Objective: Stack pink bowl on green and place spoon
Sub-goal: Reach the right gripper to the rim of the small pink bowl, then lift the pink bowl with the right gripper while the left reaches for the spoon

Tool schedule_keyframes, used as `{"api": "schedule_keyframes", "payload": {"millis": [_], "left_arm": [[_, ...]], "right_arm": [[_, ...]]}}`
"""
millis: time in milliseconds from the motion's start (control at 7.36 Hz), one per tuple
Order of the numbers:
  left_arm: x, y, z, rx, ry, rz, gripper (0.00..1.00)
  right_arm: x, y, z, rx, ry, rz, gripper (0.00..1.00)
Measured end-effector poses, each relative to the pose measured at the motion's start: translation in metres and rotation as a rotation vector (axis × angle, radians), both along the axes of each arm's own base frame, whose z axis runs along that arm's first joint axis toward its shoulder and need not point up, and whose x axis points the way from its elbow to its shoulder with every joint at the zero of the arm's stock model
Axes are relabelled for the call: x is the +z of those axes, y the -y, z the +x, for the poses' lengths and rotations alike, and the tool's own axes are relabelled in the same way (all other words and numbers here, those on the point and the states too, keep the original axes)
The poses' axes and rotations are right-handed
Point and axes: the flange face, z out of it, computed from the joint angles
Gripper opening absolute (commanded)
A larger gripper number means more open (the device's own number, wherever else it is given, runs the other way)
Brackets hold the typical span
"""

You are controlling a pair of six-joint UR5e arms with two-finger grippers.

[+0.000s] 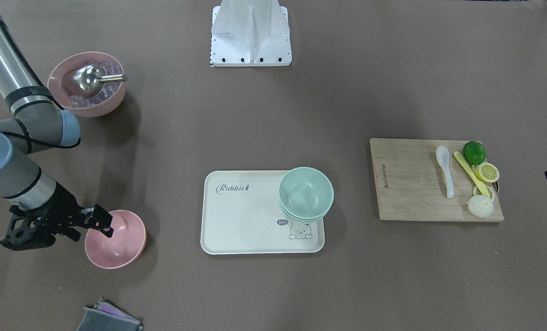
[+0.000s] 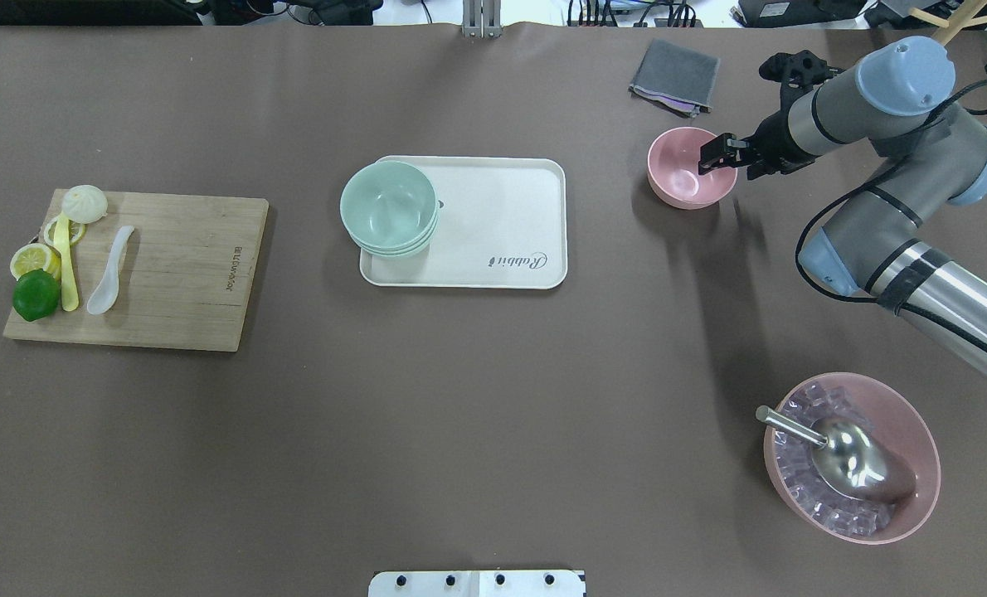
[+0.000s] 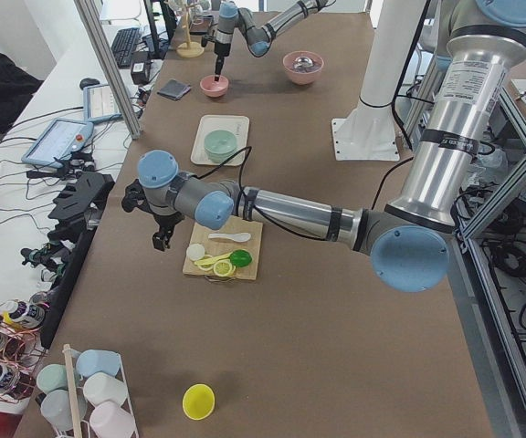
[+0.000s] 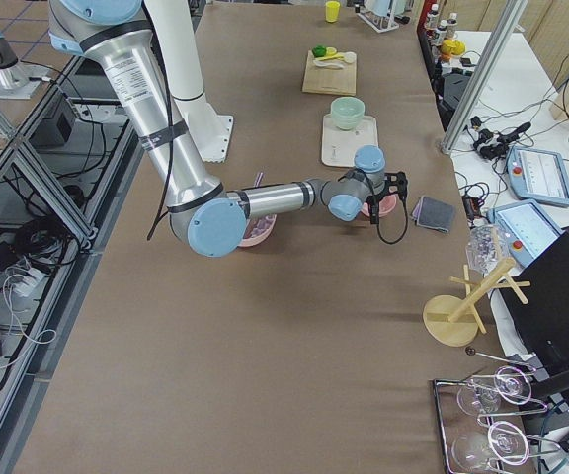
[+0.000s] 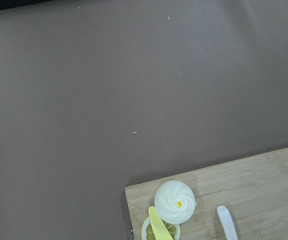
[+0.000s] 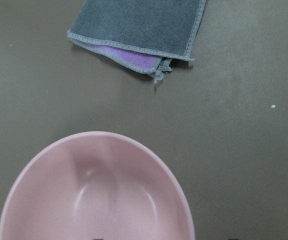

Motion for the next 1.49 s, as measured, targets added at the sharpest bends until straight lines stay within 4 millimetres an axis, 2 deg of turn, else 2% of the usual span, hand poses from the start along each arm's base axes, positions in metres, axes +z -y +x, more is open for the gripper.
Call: {"api": "schedule_keyframes", "payload": {"millis": [136, 272, 407, 543, 679, 815, 1222, 1358, 1494], "left_arm": [[0.000, 0.000, 0.000, 0.001, -0.003, -0.001, 0.98], [-0.001, 0.000, 0.000, 0.002, -0.005, -0.001, 0.98], [-0.002, 0.000, 0.001, 0.003, -0.006, 0.000, 0.98], [-0.002, 0.000, 0.001, 0.003, -0.007, -0.001, 0.98], [-0.002, 0.000, 0.001, 0.004, -0.007, 0.000, 0.98], [-0.002, 0.000, 0.001, 0.005, -0.008, 0.001, 0.98], [-0.003, 0.000, 0.001, 0.004, -0.009, 0.000, 0.98], [-0.008, 0.002, 0.006, -0.007, -0.014, -0.021, 0.98], [-0.016, 0.004, 0.022, -0.028, -0.023, -0.071, 0.98]], "right_arm": [[0.002, 0.000, 0.002, -0.002, 0.001, -0.003, 0.57], [0.001, 0.000, 0.006, -0.004, 0.006, -0.005, 0.40], [0.002, 0.001, 0.009, -0.005, 0.010, -0.007, 0.29], [0.003, 0.001, 0.011, -0.005, 0.010, -0.009, 0.27], [0.006, 0.000, 0.012, -0.006, 0.008, -0.013, 0.18], [0.010, -0.001, 0.012, -0.006, 0.005, -0.017, 0.00], [0.006, 0.000, 0.012, 0.001, 0.011, -0.024, 0.00], [-0.004, 0.004, 0.013, 0.015, 0.030, -0.036, 0.00], [-0.023, 0.011, 0.014, 0.039, 0.067, -0.067, 0.00]]}}
